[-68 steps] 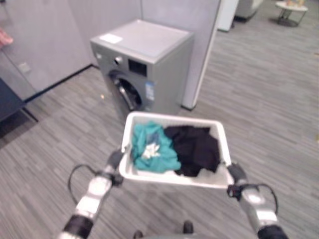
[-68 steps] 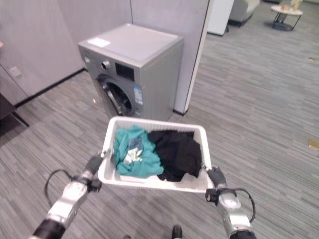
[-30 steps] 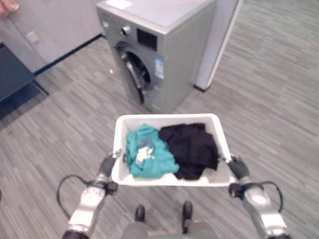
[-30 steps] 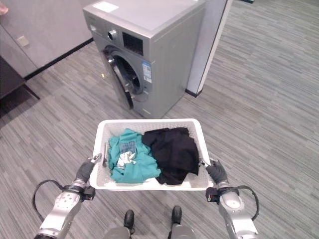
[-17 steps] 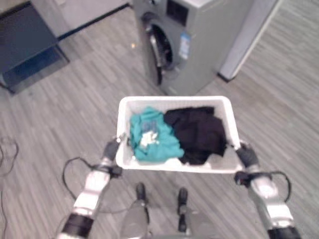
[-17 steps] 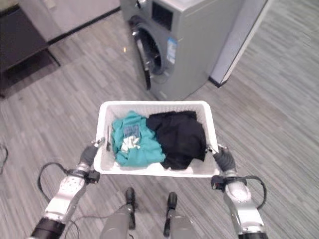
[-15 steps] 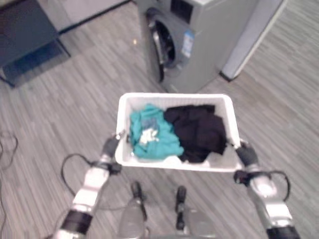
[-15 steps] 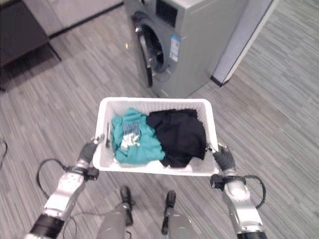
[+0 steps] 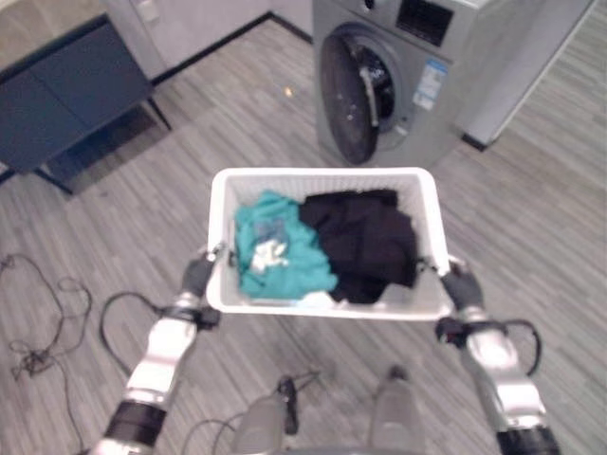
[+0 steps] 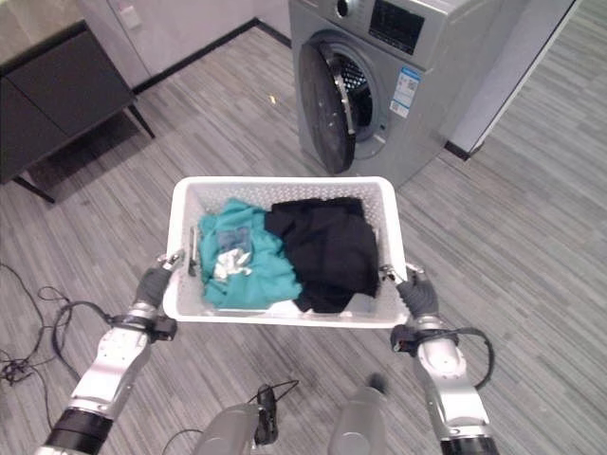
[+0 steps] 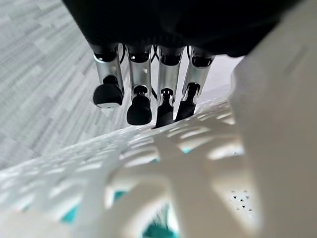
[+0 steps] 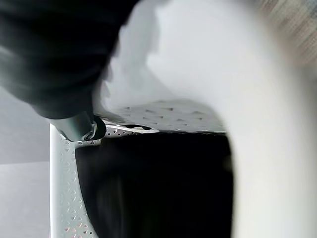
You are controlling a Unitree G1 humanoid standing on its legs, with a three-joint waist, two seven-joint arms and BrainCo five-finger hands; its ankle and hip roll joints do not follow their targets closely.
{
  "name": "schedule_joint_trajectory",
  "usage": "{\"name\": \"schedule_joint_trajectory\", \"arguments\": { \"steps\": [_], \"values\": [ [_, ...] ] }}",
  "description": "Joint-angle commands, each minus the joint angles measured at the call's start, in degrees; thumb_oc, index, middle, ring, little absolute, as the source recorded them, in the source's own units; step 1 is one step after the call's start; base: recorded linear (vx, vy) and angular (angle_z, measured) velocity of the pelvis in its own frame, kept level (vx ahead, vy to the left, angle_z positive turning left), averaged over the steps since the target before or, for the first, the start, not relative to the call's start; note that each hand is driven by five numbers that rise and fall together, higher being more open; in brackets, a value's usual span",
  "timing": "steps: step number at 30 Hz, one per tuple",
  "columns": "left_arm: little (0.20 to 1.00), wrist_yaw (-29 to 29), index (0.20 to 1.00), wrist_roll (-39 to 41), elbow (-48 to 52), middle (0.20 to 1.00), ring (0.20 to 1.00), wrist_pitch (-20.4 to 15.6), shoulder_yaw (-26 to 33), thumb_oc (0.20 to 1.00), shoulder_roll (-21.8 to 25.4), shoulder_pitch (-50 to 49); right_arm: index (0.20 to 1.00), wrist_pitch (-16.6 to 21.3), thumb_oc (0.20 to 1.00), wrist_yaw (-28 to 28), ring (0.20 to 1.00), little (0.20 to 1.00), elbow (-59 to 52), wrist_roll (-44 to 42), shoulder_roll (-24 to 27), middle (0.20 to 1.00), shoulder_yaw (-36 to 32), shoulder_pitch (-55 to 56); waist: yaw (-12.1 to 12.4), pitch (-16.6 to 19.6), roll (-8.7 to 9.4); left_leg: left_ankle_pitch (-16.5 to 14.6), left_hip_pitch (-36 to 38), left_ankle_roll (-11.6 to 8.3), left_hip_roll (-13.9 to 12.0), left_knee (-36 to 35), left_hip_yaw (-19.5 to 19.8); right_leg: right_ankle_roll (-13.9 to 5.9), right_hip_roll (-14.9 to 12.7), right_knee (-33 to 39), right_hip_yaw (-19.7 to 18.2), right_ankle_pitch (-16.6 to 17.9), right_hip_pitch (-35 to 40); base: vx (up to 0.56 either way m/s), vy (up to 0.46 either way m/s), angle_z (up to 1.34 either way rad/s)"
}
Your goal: Grab the laundry basket,head to the washer,open it,put in the laundry and shut it.
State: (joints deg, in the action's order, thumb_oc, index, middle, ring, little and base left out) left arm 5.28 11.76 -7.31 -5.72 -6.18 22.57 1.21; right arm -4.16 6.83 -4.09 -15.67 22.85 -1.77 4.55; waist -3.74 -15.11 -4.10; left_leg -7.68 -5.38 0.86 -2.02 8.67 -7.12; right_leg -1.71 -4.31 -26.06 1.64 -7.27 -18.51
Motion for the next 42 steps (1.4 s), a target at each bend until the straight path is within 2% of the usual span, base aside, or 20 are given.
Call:
{"name": "schedule_joint_trajectory", "arguments": {
  "steps": [1, 4, 8, 12, 14, 15, 16, 17, 21, 22, 23, 26, 27, 28, 30, 32, 35, 38, 41, 42],
  "values": [
    [0.200, 7.43, 0.200, 7.02, -0.75, 0.200, 0.200, 0.45, 13.15, 0.200, 3.45, 0.49, 0.200, 10.16, 0.200, 1.06, 0.200, 0.200, -5.04, -8.10, -0.18, 0.200, -9.18, -2.20, -3.20, 2.88, 2.57, -3.08, 4.57, 0.56, 3.10, -1.58, 2.91, -2.50, 3.98, 13.39, 1.34, 4.20, 3.41, 0.22, 0.208, 0.15],
    [0.200, 7.12, 0.200, 5.24, -1.33, 0.200, 0.200, 0.45, 11.84, 0.200, 2.26, 2.87, 0.200, 11.22, 0.200, 1.89, 0.200, 0.200, -5.92, -8.10, -0.11, 0.200, -11.19, -0.63, -5.57, 3.41, 2.51, -4.64, 9.77, 1.00, 5.90, -4.49, 5.43, -2.49, 7.54, 19.36, 2.70, 6.95, 0.93, 0.41, 0.157, 0.21],
    [0.200, 5.41, 0.200, 3.20, -1.33, 0.200, 0.200, 0.44, 9.92, 0.200, 1.03, 5.15, 0.200, 11.77, 0.200, 2.03, 0.200, 0.200, -8.23, -6.89, 0.14, 0.200, -14.35, 1.95, -8.97, 4.85, 2.11, -6.80, 16.77, -0.23, 6.99, -5.21, 7.72, -2.41, 6.08, 24.94, 13.02, 9.99, -0.22, 0.41, -0.002, 0.82],
    [0.200, 4.77, 0.200, 3.08, -1.58, 0.200, 0.200, 0.33, 8.67, 0.200, -0.71, 4.82, 0.200, 11.80, 0.200, 1.70, 0.200, 0.200, -9.37, -6.51, -0.08, 0.200, -15.43, 3.92, -10.70, 6.48, 0.36, -5.56, 18.75, -2.56, 5.03, -1.58, 7.13, -0.37, 7.47, 24.18, 12.34, 8.80, 4.18, 0.40, -0.043, 0.70],
    [0.200, 4.91, 0.200, 3.61, -1.78, 0.200, 0.200, -0.02, 8.46, 0.200, -1.25, 4.38, 0.200, 12.10, 0.200, 1.81, 0.200, 0.200, -9.27, -6.49, 0.13, 0.200, -15.41, 3.99, -11.29, 6.90, -0.42, 0.24, 16.43, -5.86, 3.14, 6.28, 4.75, 0.56, 8.23, 24.22, 11.63, 8.19, 6.51, 0.35, -0.132, 0.18],
    [0.200, 4.87, 0.200, 4.75, -1.52, 0.200, 0.200, 0.11, 8.19, 0.200, -0.97, 3.95, 0.200, 12.34, 0.200, 2.66, 0.200, 0.200, -9.55, -6.63, 0.51, 0.200, -15.52, 3.59, -11.01, 6.07, 0.67, 8.73, 9.00, -9.50, -0.31, 24.77, 2.39, 2.91, 8.72, 23.91, 9.44, 6.43, 9.34, 0.23, -0.160, 0.06],
    [0.200, 4.87, 0.200, 4.77, -1.50, 0.200, 0.200, 0.13, 8.19, 0.200, -0.87, 3.98, 0.200, 12.34, 0.200, 2.67, 0.200, 0.200, -9.55, -6.63, 0.42, 0.200, -15.52, 3.54, -11.11, 6.39, 0.91, 8.88, 8.10, -9.45, -0.06, 25.34, 2.49, 2.96, 8.43, 23.95, 9.51, 6.75, 8.79, 0.34, -0.211, -0.07],
    [0.200, 5.49, 0.200, 5.47, -0.86, 0.200, 0.200, 0.10, 8.67, 0.200, -0.58, 3.00, 0.200, 12.89, 0.200, 3.97, 0.200, 0.200, -9.20, -6.45, 0.85, 0.200, -15.07, 2.81, -9.40, 5.29, 2.22, 10.55, 3.10, -8.25, -0.84, 38.16, 2.49, 4.67, 8.93, 23.90, 6.70, 5.53, 11.79, 0.14, -0.091, -0.40],
    [0.200, 6.50, 0.200, 6.09, -0.88, 0.200, 0.200, 0.55, 9.12, 0.200, -0.38, 2.51, 0.200, 12.71, 0.200, 5.08, 0.200, 0.200, -8.69, -6.36, 1.00, 0.200, -13.72, 1.87, -7.55, 4.59, 3.73, 7.62, -2.92, -5.05, -2.08, 41.59, 1.20, 5.01, 8.19, 24.17, 3.75, 4.87, 14.19, 0.17, -0.043, -0.81],
    [0.200, 6.88, 0.200, 6.57, -0.98, 0.200, 0.200, 0.76, 9.49, 0.200, -0.40, 1.99, 0.200, 12.31, 0.200, 5.15, 0.200, 0.200, -8.57, -6.29, 0.99, 0.200, -12.84, 1.85, -6.55, 4.37, 4.62, 4.83, -6.16, -3.54, -3.77, 39.30, 1.13, 4.43, 7.07, 24.17, 2.37, 4.62, 15.37, 0.34, 0.196, -0.72],
    [0.200, 7.30, 0.200, 6.87, -0.51, 0.200, 0.200, 1.00, 10.59, 0.200, 0.04, 0.39, 0.200, 11.73, 0.200, 4.68, 0.200, 0.200, -8.15, -6.07, 0.65, 0.200, -11.12, 1.70, -4.91, 4.33, 4.63, 2.22, -7.56, -2.14, -6.17, 26.50, 3.92, 3.44, 6.43, 24.00, -0.88, 3.78, 17.18, 0.36, 0.189, -0.80],
    [0.200, 8.13, 0.200, 7.18, -0.13, 0.200, 0.200, 1.00, 11.74, 0.200, 0.43, -0.83, 0.200, 11.45, 0.200, 4.48, 0.200, 0.200, -7.63, -6.11, 0.50, 0.200, -9.39, 1.16, -2.79, 4.53, 5.09, 5.63, -6.40, -2.88, -6.75, 12.08, 7.80, 2.81, 5.98, 23.94, -5.02, 3.44, 18.53, 0.34, 0.215, -1.20],
    [0.200, 9.53, 0.200, 7.47, -0.30, 0.200, 0.200, 0.81, 13.02, 0.200, 0.50, -1.51, 0.200, 11.39, 0.200, 4.48, 0.200, 0.200, -7.19, -6.36, 0.52, 0.200, -8.27, 0.80, -1.24, 4.52, 4.01, 8.33, -5.86, -4.51, -7.00, 3.73, 15.40, 2.21, 6.57, 24.18, -9.08, 2.44, 20.16, 0.29, 0.198, -1.69],
    [0.200, 9.53, 0.200, 7.47, -0.29, 0.200, 0.200, 0.80, 13.04, 0.200, 0.50, -1.49, 0.200, 11.38, 0.200, 4.49, 0.200, 0.200, -7.21, -6.36, 0.51, 0.200, -8.26, 0.77, -1.22, 4.53, 4.06, 8.96, -5.71, -4.57, -7.03, 3.07, 15.34, 2.24, 6.55, 24.23, -9.12, 2.68, 20.02, 0.29, 0.227, -1.21],
    [0.200, 10.13, 0.200, 7.66, -0.57, 0.200, 0.200, 0.34, 13.83, 0.200, 0.39, -2.14, 0.200, 11.24, 0.200, 4.20, 0.200, 0.200, -7.02, -7.19, 0.32, 0.200, -7.60, 0.77, -0.10, 5.01, 2.21, 12.79, -5.82, -6.66, -7.31, -4.48, 25.33, 1.70, 7.00, 24.36, -14.32, 1.38, 21.53, 0.25, 0.245, -1.44],
    [0.200, 9.83, 0.200, 7.60, -1.05, 0.200, 0.200, 0.02, 13.44, 0.200, 0.29, -1.84, 0.200, 11.11, 0.200, 3.72, 0.200, 0.200, -7.17, -7.64, 0.32, 0.200, -7.46, 1.08, -0.46, 5.41, 0.71, 12.81, -5.19, -7.87, -7.11, -6.50, 26.68, 1.22, 6.83, 23.77, -15.98, 0.20, 22.05, 0.21, 0.293, -1.51],
    [0.200, 9.81, 0.200, 7.66, -1.45, 0.200, 0.200, -0.23, 13.12, 0.200, 0.06, -1.64, 0.200, 11.03, 0.200, 3.44, 0.200, 0.200, -7.48, -7.74, 0.15, 0.200, -7.54, 1.62, -0.39, 5.90, -0.36, 12.46, -3.62, -8.76, -7.58, -7.35, 25.99, 0.94, 6.45, 23.59, -16.58, -0.36, 22.34, 0.15, 0.280, -0.80],
    [0.200, 9.87, 0.200, 7.43, -2.06, 0.200, 0.200, -0.42, 12.02, 0.200, 0.50, 0.13, 0.200, 10.55, 0.200, 3.01, 0.200, 0.200, -8.45, -8.12, -0.79, 0.200, -8.47, 2.51, -1.61, 6.16, -0.98, 8.76, -3.23, -7.36, -2.81, -3.58, 24.69, -1.46, 1.24, 22.13, -18.83, -0.55, 21.61, 0.14, 0.468, -0.10],
    [0.200, 10.80, 0.200, 7.67, -1.41, 0.200, 0.200, -1.01, 13.42, 0.200, 2.10, 0.13, 0.200, 10.28, 0.200, 3.24, 0.200, 0.200, -8.38, -7.05, -1.72, 0.200, -7.48, 0.40, -0.36, 6.44, 0.08, 4.94, -2.55, -4.24, -0.86, -1.13, 17.61, -4.50, -2.43, 20.08, -21.44, 0.77, 18.27, 0.07, 0.390, -0.63],
    [0.200, 11.34, 0.200, 8.02, -1.13, 0.200, 0.200, -1.12, 14.44, 0.200, 2.69, -0.04, 0.200, 10.54, 0.200, 3.36, 0.200, 0.200, -8.21, -6.98, -2.01, 0.200, -6.63, -0.89, 0.83, 6.09, 0.13, 4.04, -2.20, -4.06, -1.58, -0.69, 14.73, -4.57, -2.57, 18.86, -18.75, 1.43, 16.02, -0.03, 0.223, -0.91]
  ]
}}
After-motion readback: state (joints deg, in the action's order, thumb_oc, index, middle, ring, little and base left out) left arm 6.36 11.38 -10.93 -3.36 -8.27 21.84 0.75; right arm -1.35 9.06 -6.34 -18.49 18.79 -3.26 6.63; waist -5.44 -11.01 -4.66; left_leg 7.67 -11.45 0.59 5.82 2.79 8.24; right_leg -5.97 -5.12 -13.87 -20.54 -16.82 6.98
